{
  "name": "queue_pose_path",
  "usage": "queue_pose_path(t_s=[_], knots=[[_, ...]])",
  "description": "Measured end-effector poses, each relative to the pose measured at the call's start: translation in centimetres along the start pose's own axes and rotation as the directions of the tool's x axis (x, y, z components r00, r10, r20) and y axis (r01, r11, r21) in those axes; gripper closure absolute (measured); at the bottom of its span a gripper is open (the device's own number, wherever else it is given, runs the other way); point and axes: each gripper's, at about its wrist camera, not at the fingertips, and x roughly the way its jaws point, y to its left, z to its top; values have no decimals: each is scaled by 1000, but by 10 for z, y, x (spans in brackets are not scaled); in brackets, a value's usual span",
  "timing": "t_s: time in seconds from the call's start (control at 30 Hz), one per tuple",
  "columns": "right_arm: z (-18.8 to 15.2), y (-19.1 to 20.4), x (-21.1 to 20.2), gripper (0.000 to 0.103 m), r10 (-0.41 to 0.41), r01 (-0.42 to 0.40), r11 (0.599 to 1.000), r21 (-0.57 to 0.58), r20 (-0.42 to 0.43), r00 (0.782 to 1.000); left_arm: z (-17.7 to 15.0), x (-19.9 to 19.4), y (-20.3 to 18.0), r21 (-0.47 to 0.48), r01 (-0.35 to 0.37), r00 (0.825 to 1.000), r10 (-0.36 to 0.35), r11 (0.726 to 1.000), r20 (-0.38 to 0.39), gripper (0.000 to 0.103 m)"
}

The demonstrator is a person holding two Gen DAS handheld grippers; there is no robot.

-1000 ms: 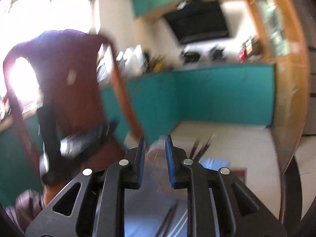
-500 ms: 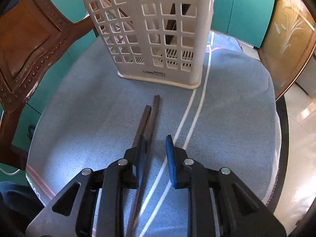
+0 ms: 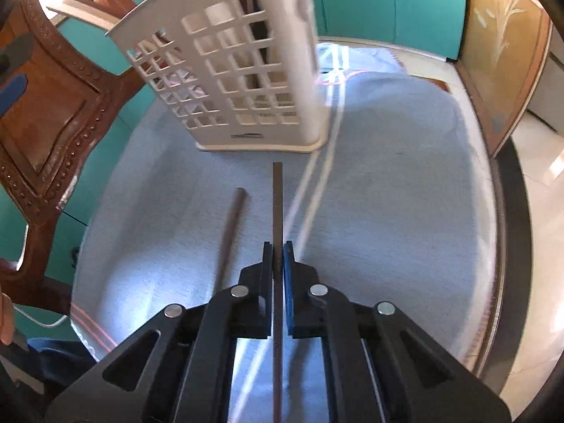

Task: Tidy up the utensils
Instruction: 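Lower both grippers back to the last two chopsticks on the cloth, then grasp a dark brown chopstick with the right gripper while the left gripper grasps another dark brown chopstick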

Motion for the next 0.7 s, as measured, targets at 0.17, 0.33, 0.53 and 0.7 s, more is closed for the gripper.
queue_pose_path(t_s=[0.17, 0.33, 0.53, 0.7], knots=[[-1, -30, 3, 94, 0, 4, 996, 89, -48, 999, -13, 26, -4, -38, 70, 988, -75, 997, -138, 42], [3, -49, -5, 89, -14, 16, 988, 154, -11, 1000, -38, 63, -22, -66, 136, 935, -151, 988, -320, 42], [8, -53, -9, 85, -32, 29, 984, 177, 11, 999, -70, 92, -44, -30, 154, 879, -151, 988, -453, 42], [9, -53, -9, 80, -36, 34, 985, 167, 12, 999, -91, 107, -49, -25, 154, 841, -144, 988, -521, 42]])
